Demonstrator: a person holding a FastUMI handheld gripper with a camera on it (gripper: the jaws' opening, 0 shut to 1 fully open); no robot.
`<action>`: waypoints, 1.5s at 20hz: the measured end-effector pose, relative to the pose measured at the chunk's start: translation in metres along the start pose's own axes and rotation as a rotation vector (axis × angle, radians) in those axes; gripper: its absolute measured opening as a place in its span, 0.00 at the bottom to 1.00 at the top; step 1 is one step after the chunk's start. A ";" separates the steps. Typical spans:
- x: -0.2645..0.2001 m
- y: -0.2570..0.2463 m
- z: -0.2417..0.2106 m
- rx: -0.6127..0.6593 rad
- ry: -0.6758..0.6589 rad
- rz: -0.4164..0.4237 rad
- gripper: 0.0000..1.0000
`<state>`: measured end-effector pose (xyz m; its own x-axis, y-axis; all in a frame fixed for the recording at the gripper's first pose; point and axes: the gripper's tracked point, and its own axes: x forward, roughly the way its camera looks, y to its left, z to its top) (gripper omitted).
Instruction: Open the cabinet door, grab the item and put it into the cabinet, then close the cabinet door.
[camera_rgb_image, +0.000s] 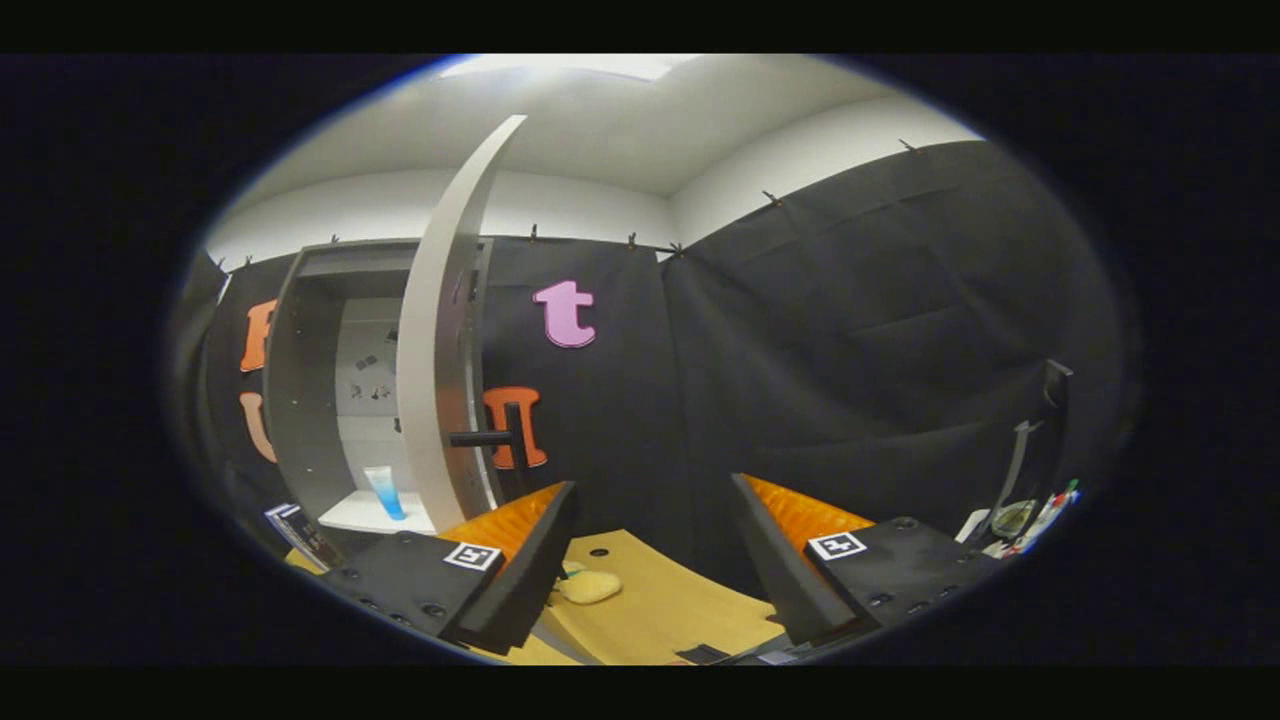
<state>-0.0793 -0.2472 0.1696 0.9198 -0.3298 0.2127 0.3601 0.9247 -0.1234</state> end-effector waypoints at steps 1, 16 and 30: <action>-0.002 0.000 0.000 -0.015 0.000 -0.013 0.96; -0.056 0.109 -0.002 -0.015 0.005 0.078 0.95; -0.057 0.309 -0.042 0.044 0.110 0.479 0.97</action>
<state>-0.0139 0.0494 0.0788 0.9922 0.1189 0.0380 -0.1125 0.9837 -0.1404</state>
